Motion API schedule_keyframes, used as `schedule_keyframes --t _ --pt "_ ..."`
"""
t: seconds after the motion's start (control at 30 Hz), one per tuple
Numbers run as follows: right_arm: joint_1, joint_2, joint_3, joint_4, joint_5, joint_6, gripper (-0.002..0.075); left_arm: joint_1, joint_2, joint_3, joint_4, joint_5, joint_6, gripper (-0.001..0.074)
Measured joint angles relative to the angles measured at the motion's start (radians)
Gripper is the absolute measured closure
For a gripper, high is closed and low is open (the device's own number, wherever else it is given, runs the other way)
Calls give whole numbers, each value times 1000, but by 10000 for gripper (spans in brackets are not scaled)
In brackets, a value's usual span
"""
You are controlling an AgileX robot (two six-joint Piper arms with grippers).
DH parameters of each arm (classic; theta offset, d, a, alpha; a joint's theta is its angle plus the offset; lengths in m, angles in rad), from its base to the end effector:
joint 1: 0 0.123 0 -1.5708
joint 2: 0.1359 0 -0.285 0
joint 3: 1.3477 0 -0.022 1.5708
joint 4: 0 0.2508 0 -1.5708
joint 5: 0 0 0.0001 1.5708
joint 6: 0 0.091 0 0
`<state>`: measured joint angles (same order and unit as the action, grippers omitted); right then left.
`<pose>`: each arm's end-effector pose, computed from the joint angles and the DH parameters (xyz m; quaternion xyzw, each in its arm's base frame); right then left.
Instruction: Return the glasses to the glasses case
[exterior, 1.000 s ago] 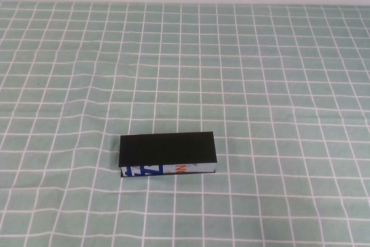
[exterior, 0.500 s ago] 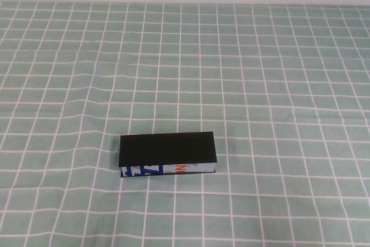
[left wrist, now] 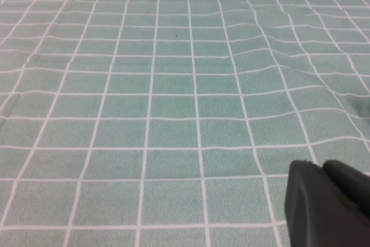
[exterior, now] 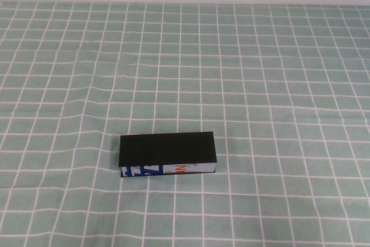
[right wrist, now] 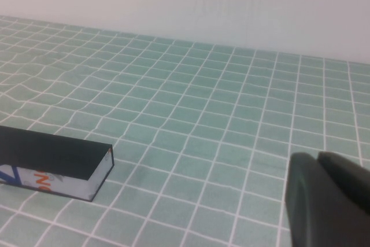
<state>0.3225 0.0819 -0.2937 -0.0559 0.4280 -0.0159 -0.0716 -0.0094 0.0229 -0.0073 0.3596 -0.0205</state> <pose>0.0435 0.0123 0.2677 -0.1377 0.7383 0.0756 0.6560 0.0529 -0.0040 0.1736 0.0185 0.8004 -0.0307 0.5984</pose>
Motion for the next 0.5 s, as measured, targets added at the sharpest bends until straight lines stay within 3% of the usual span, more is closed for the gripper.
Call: schedule_keyframes --t 0.5 --pt "-34 -69 4 -7 14 0 739 0 0 0 0 0 0 741"
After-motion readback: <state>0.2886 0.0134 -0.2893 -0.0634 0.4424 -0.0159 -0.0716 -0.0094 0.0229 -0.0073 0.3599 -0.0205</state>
